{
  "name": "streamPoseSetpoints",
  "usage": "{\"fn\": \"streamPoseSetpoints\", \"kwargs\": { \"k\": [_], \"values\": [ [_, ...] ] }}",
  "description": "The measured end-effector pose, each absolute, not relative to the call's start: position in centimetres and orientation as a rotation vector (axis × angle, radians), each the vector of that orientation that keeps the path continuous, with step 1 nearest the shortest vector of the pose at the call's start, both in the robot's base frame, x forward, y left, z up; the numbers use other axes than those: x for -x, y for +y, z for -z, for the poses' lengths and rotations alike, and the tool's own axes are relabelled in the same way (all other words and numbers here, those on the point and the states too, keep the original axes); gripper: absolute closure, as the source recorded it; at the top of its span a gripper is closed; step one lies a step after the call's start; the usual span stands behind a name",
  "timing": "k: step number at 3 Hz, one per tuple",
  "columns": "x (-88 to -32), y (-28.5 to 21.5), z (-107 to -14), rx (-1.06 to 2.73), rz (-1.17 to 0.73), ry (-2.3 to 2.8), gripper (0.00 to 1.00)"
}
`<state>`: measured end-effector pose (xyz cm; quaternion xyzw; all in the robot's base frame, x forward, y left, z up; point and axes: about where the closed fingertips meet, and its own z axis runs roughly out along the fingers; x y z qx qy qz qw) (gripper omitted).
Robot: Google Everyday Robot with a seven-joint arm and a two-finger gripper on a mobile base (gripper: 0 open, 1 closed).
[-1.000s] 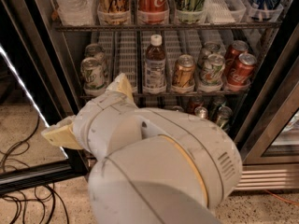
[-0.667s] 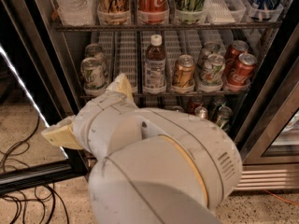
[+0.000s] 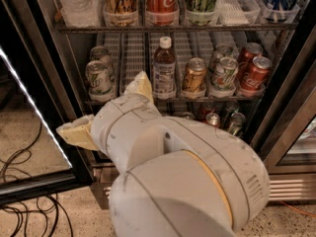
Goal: Pick orange can from top shelf of fridge
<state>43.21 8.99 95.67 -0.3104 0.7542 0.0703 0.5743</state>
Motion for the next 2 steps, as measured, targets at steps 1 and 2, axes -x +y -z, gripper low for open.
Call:
{"fn": "streamPoseSetpoints", "kwargs": {
  "k": [1,2],
  "values": [
    [-43.21,8.99,-95.67,0.727,-0.165,1.767,0.00],
    [-43.21,8.99,-95.67,0.727,-0.165,1.767,0.00]
  ]
}}
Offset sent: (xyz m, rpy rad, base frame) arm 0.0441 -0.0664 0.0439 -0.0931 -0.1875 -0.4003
